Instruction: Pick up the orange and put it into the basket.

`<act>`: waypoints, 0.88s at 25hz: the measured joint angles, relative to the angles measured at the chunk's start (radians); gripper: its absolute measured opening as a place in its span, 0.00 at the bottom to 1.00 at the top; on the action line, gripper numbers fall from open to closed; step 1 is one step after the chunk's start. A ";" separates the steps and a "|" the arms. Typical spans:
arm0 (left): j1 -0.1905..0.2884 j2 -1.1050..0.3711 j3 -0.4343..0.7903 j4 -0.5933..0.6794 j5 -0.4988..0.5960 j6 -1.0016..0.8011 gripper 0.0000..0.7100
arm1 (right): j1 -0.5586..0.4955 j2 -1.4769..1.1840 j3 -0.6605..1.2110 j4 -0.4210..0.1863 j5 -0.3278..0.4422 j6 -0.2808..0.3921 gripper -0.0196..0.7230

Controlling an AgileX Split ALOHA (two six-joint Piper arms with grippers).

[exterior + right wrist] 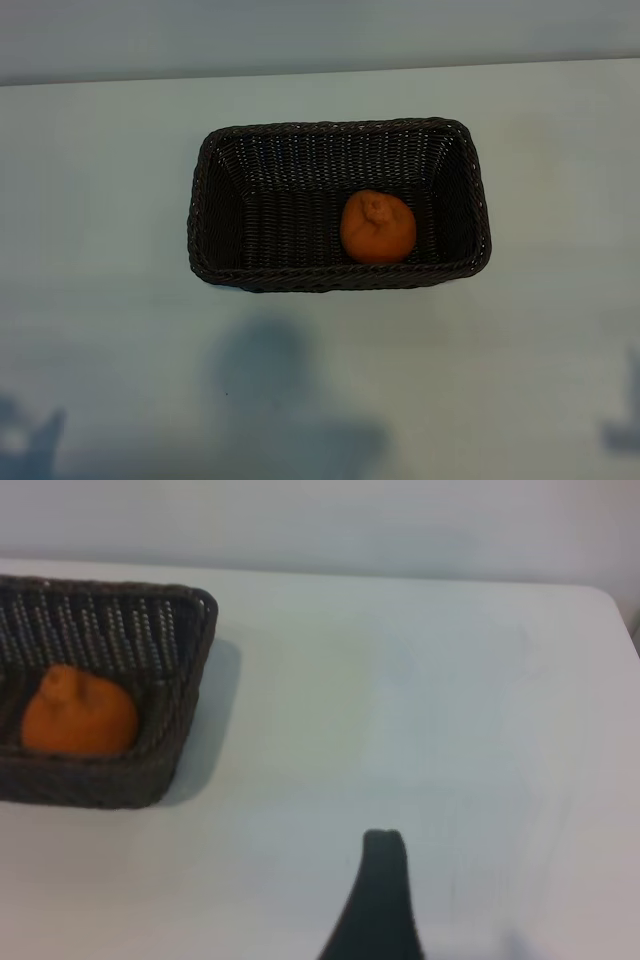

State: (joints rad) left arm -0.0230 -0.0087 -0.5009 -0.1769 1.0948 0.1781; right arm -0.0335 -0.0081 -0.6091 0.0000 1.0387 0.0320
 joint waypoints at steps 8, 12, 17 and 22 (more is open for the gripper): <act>0.000 0.000 0.000 0.000 0.000 0.000 0.78 | 0.000 0.000 0.001 0.000 0.027 -0.049 0.83; 0.000 0.000 0.000 0.000 0.000 0.000 0.78 | 0.000 0.000 0.001 0.000 0.031 -0.064 0.83; 0.000 0.000 0.000 0.000 0.000 0.001 0.78 | 0.000 0.000 0.001 0.014 0.082 -0.067 0.83; 0.000 0.000 0.000 0.000 0.000 0.003 0.78 | 0.000 0.000 0.031 0.018 0.088 -0.067 0.83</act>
State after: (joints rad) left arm -0.0230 -0.0087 -0.5009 -0.1769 1.0948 0.1814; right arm -0.0335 -0.0081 -0.5783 0.0177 1.1266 -0.0352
